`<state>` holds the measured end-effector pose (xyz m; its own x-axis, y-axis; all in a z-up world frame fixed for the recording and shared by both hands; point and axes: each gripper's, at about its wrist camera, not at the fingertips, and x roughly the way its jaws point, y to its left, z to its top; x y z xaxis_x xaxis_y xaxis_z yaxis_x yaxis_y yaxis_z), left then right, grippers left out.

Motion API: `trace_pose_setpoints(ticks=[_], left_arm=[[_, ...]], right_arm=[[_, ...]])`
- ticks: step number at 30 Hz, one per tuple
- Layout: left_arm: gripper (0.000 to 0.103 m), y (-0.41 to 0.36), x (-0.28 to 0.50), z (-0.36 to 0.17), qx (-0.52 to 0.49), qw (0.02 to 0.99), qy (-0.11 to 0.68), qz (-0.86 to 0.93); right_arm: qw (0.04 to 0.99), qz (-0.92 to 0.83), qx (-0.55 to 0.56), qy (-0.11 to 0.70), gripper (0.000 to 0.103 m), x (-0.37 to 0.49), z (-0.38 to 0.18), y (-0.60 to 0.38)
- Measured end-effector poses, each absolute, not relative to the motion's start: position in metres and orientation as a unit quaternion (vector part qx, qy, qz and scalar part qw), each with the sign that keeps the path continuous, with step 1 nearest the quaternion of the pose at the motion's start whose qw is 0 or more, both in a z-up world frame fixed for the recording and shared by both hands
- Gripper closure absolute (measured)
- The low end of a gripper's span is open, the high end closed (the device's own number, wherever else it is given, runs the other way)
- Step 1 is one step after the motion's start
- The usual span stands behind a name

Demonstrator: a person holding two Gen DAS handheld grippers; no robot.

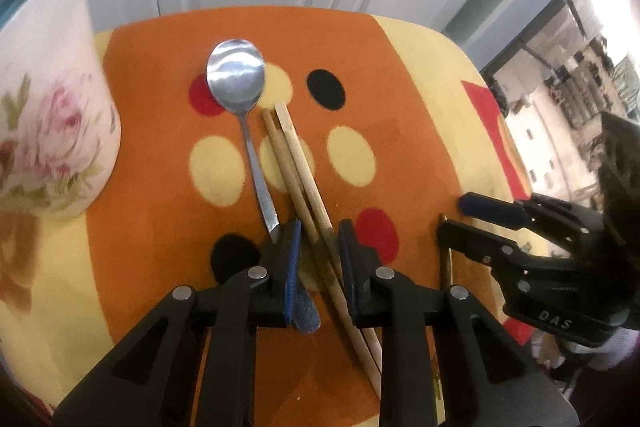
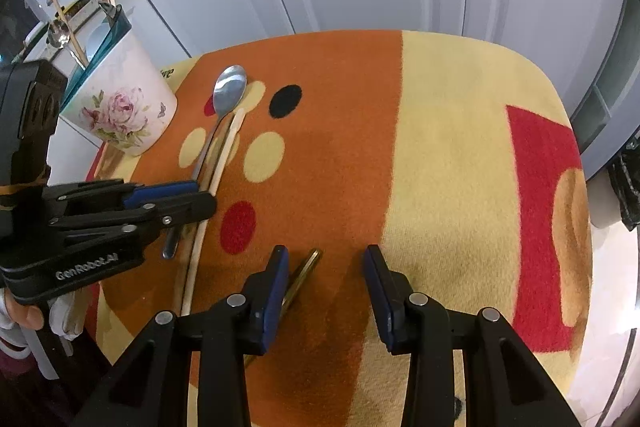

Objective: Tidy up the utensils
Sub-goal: 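Grasp a wooden chopstick beside the metal spoon with the left tool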

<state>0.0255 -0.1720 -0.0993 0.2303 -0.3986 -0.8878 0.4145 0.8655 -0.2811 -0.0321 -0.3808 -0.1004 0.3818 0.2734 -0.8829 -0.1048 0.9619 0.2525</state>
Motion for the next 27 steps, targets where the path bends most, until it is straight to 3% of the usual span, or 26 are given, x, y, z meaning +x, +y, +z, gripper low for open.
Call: trace_pose_setpoints(ticks=[10, 15, 18, 27], left_arm=[[0.084, -0.164, 0.025, -0.098, 0.007, 0.788, 0.564, -0.248], [0.089, -0.173, 0.028, -0.098, 0.022, 0.793, 0.557, -0.245], [0.093, -0.166, 0.028, -0.098, 0.011, 0.79, 0.559, -0.253], [0.094, -0.159, 0.024, -0.099, 0.025, 0.785, 0.562, -0.257]], right_arm=[[0.834, 0.111, 0.041, 0.54, 0.066, -0.032, -0.1, -0.371], [0.839, 0.109, 0.02, 0.532, 0.089, -0.033, -0.1, -0.367], [0.839, 0.108, 0.023, 0.534, 0.091, -0.034, -0.101, -0.372], [0.837, 0.107, 0.026, 0.536, 0.091, -0.029, -0.101, -0.369]])
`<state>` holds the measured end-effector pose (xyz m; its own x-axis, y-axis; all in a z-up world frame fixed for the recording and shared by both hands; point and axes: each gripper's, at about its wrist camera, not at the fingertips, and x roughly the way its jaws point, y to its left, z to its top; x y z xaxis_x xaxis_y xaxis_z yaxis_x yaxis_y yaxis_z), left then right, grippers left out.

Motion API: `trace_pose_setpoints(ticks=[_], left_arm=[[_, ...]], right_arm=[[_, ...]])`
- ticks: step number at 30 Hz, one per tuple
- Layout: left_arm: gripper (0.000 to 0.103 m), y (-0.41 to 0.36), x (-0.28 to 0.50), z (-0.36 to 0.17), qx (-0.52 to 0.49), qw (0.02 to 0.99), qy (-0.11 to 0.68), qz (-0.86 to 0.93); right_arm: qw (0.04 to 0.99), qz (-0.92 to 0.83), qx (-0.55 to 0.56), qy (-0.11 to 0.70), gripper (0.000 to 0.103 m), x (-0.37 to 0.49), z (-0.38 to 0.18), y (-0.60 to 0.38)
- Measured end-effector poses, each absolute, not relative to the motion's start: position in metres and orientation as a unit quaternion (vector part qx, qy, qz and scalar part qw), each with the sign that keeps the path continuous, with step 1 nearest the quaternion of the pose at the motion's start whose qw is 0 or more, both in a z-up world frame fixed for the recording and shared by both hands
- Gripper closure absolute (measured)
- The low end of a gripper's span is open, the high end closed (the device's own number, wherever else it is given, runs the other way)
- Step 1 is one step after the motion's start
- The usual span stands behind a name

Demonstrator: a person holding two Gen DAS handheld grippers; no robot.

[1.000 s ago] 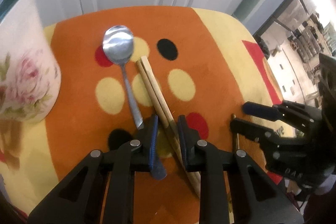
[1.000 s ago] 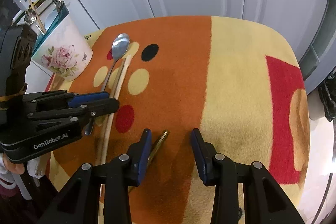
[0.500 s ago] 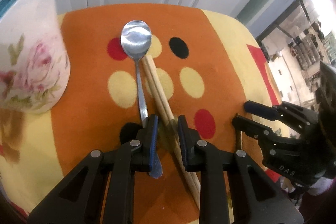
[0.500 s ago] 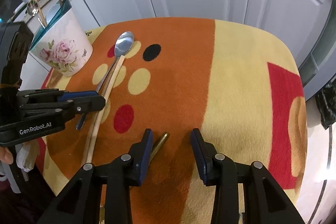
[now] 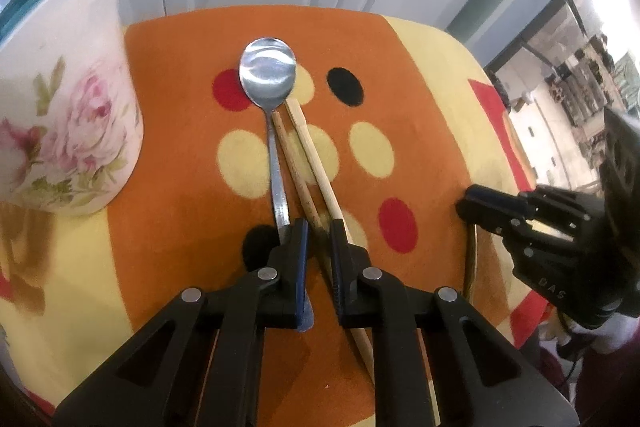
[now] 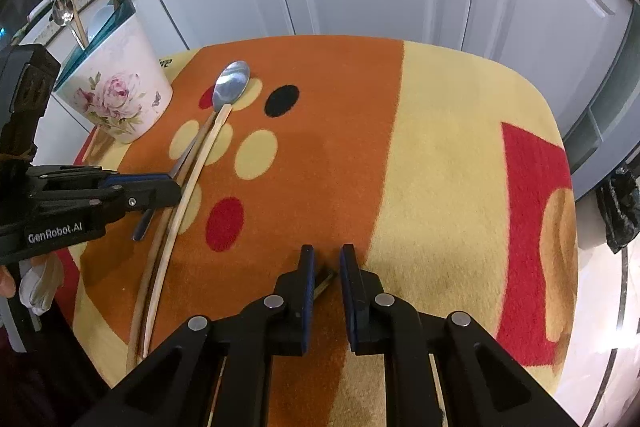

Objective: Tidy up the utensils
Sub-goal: 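Grasp a wooden chopstick beside the metal spoon with the left tool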

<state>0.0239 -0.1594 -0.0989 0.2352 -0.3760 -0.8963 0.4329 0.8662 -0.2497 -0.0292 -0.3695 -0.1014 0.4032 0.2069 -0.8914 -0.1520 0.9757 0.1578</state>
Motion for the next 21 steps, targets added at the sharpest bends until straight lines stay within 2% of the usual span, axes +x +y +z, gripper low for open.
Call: trace_pose_setpoints(ticks=[10, 12, 15, 21], left_arm=[[0.092, -0.179, 0.035, -0.1, 0.049, 0.79, 0.561, -0.242], [0.092, -0.183, 0.038, -0.099, 0.056, 0.791, 0.56, -0.239], [0.092, -0.186, 0.039, -0.098, 0.065, 0.794, 0.556, -0.235], [0.092, -0.185, 0.049, -0.099, 0.041, 0.792, 0.563, -0.232]], right_arm=[[0.831, 0.11, 0.038, 0.544, 0.091, -0.031, -0.102, -0.369], [0.828, 0.114, 0.055, 0.546, 0.087, -0.033, -0.102, -0.373], [0.827, 0.115, 0.059, 0.547, 0.086, -0.036, -0.102, -0.374], [0.826, 0.118, 0.061, 0.547, 0.086, -0.039, -0.101, -0.372]])
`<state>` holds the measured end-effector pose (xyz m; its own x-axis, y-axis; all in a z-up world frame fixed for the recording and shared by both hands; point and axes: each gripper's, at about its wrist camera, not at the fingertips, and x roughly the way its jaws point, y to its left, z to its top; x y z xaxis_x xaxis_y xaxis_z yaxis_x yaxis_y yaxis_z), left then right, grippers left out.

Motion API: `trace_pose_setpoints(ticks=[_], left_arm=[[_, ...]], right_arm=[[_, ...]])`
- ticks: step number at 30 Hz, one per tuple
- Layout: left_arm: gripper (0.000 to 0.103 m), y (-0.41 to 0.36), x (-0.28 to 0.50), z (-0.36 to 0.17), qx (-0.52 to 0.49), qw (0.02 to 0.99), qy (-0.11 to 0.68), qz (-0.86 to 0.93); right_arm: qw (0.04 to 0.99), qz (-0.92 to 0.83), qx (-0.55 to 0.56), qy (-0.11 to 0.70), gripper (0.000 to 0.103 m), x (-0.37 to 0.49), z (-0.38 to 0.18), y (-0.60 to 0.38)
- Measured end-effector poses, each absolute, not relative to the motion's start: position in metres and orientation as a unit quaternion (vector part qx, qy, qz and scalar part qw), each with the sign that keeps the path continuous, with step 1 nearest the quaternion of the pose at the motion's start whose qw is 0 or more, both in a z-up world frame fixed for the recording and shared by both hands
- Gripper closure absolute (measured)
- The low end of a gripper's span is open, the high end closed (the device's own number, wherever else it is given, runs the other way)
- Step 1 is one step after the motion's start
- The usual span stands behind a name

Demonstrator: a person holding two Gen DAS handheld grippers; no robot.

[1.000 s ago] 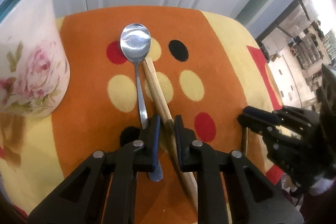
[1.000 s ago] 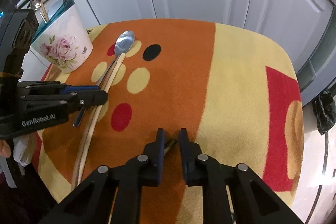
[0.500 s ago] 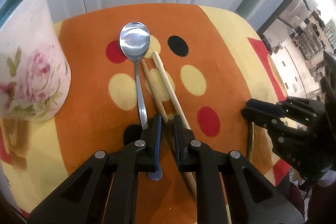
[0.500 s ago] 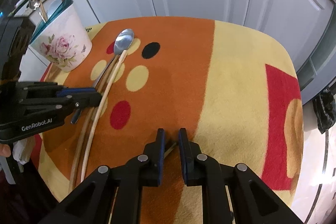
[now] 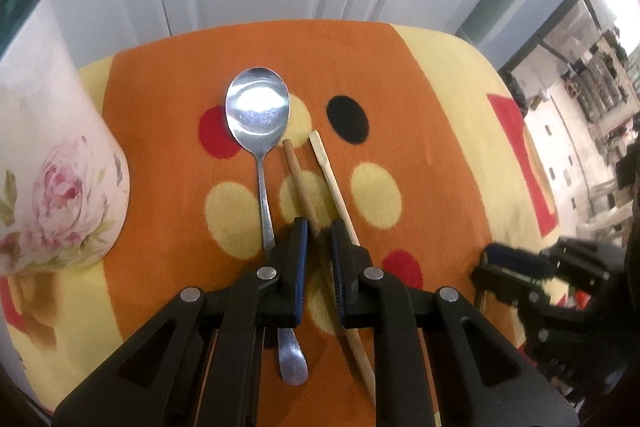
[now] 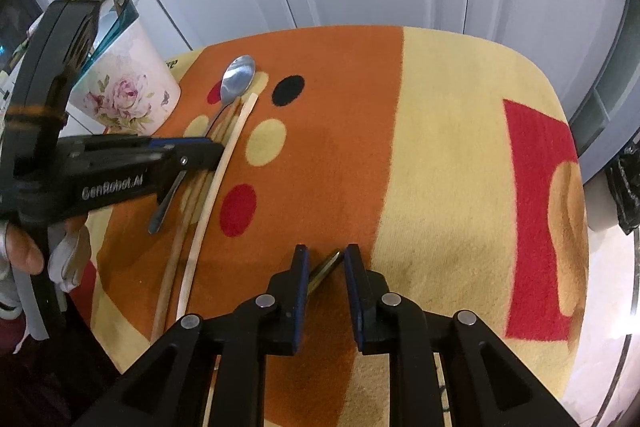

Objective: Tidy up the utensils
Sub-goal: 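Grasp a wooden chopstick beside the metal spoon with the left tool, then lift the chopstick upright with the left tool toward the floral cup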

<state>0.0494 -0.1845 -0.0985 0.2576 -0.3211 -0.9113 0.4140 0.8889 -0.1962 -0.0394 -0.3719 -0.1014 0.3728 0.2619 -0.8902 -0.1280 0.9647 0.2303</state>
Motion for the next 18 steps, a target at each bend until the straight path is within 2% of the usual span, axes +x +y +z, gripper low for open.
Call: trace_pose_setpoints(ticks=[7, 10, 15, 18], left_arm=[[0.094, -0.189, 0.042, -0.098, 0.062, 0.804, 0.544, -0.231], [0.097, -0.18, 0.04, -0.096, 0.031, 0.8, 0.551, -0.236], [0.098, -0.165, 0.031, -0.076, 0.009, 0.808, 0.534, -0.248], [0.098, -0.16, 0.029, -0.068, 0.005, 0.812, 0.527, -0.251]], right_arm=[[0.825, 0.124, 0.093, 0.543, 0.086, -0.045, -0.103, -0.378], [0.835, 0.125, 0.094, 0.527, 0.103, -0.045, -0.1, -0.377], [0.845, 0.136, 0.114, 0.505, 0.103, -0.048, -0.083, -0.383], [0.836, 0.133, 0.111, 0.52, 0.103, -0.047, -0.083, -0.384]])
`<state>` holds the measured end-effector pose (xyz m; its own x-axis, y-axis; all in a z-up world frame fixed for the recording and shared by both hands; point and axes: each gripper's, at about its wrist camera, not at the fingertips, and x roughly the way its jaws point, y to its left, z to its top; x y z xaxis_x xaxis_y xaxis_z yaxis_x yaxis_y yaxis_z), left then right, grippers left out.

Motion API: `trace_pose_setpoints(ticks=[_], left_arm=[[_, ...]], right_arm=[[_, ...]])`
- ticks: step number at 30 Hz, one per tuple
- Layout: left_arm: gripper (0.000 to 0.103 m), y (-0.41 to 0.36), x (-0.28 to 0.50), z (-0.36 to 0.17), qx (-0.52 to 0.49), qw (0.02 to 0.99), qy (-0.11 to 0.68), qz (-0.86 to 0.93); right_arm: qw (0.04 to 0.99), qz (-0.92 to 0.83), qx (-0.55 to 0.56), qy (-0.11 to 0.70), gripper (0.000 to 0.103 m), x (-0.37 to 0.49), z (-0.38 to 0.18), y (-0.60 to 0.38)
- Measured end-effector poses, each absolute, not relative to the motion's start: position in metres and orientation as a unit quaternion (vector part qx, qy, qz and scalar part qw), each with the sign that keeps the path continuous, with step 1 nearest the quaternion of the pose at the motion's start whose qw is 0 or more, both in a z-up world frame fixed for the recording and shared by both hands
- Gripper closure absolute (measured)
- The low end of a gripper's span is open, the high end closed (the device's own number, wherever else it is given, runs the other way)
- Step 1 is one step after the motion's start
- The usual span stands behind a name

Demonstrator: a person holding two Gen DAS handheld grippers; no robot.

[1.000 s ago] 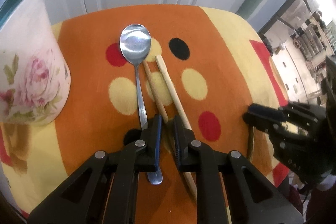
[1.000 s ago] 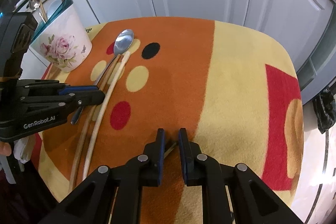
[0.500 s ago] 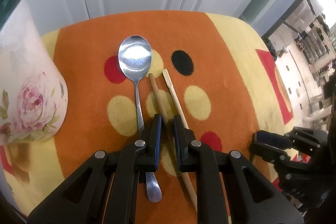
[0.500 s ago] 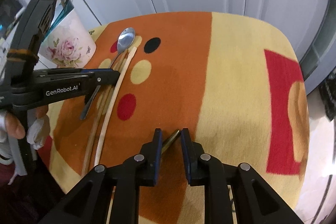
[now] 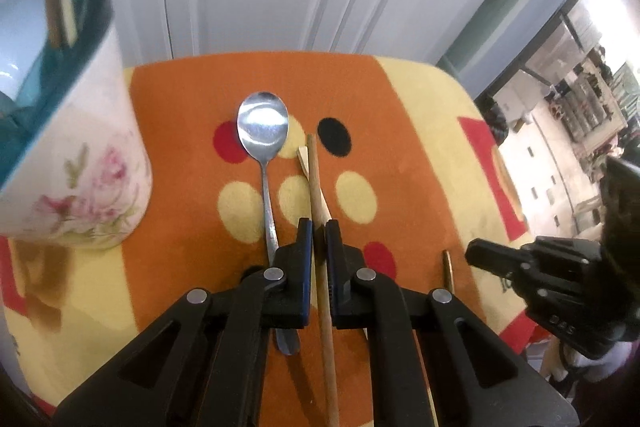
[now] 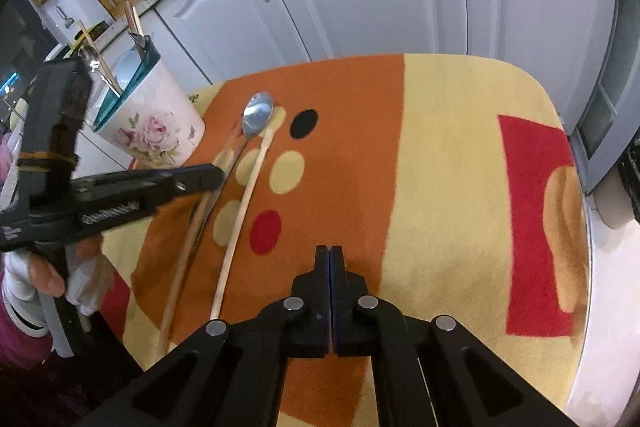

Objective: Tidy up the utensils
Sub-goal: 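Lift the chopstick upright with the left tool toward the floral cup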

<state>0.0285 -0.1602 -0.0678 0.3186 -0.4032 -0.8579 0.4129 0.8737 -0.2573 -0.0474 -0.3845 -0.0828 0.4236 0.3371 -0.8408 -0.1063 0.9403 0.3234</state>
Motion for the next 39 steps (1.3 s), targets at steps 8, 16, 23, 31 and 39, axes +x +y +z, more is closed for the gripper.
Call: trace_pose_setpoints(ticks=[8, 16, 23, 31, 39], left_arm=[[0.098, -0.155, 0.023, -0.07, -0.004, 0.81, 0.533, -0.246], [0.098, -0.148, 0.016, -0.051, -0.01, 0.817, 0.517, -0.255], [0.099, -0.13, 0.005, -0.023, -0.031, 0.828, 0.492, -0.268], [0.099, -0.108, -0.008, 0.009, -0.045, 0.843, 0.461, -0.274], [0.099, -0.091, -0.014, 0.037, -0.061, 0.857, 0.431, -0.276]], right_arm=[[0.814, 0.124, 0.091, 0.56, 0.08, -0.048, -0.099, -0.371], [0.84, 0.137, 0.068, 0.52, 0.096, -0.047, -0.082, -0.361], [0.856, 0.176, 0.111, 0.473, 0.097, -0.051, -0.044, -0.363], [0.865, 0.208, 0.107, 0.444, 0.097, -0.059, -0.018, -0.348], [0.877, 0.229, 0.086, 0.413, 0.098, -0.06, 0.012, -0.333]])
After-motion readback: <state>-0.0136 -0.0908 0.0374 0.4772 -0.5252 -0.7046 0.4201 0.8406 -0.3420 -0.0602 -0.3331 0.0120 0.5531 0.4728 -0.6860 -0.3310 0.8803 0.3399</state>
